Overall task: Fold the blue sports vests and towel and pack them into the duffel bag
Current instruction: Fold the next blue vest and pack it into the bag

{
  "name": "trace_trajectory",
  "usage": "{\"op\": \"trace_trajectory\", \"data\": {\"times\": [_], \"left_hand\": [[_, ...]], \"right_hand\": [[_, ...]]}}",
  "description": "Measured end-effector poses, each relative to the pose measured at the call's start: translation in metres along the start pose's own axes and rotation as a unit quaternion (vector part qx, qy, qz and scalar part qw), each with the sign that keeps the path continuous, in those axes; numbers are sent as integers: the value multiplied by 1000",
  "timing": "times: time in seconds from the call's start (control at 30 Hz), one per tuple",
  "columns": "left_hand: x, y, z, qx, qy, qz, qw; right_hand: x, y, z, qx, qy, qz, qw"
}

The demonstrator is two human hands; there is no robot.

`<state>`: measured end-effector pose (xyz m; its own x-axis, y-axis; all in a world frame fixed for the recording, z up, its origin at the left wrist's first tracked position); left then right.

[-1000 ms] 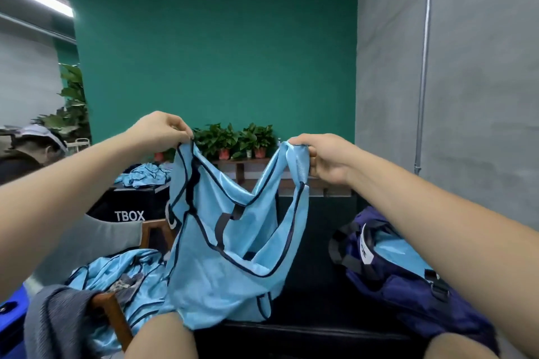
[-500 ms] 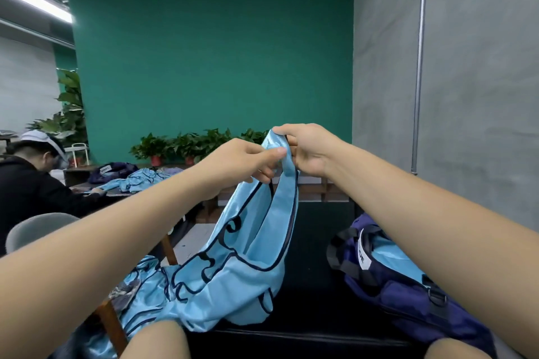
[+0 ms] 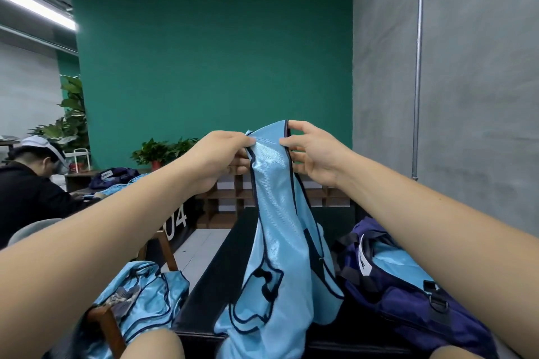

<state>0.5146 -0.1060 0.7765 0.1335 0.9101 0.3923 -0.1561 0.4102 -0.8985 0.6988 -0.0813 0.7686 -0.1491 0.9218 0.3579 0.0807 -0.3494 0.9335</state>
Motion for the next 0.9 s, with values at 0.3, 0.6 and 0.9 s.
{"op": "trace_trajectory", "data": {"times": [0.3, 0.6, 0.9], "left_hand": [[-5, 0, -10, -89, 28, 9, 996], [9, 8, 0, -76, 13, -29, 997], [14, 47, 20, -64, -7, 20, 998]], "right_hand": [[-2, -9, -5, -23, 15, -2, 1000], [-8, -37, -5, -35, 3, -35, 999], [-57, -186, 27, -94, 10, -148, 985]]}}
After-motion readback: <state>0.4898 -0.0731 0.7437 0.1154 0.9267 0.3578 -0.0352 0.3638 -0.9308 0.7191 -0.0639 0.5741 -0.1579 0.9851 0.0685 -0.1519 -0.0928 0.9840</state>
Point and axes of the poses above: each hand's wrist, its own x-axis towards the middle knuckle, its own z-axis out of the back of the hand, y = z × x, the point moved 9 cm from there along x, towards the middle knuckle, and after that the axes turned 3 degrees about -x, right-handed, at the moved point
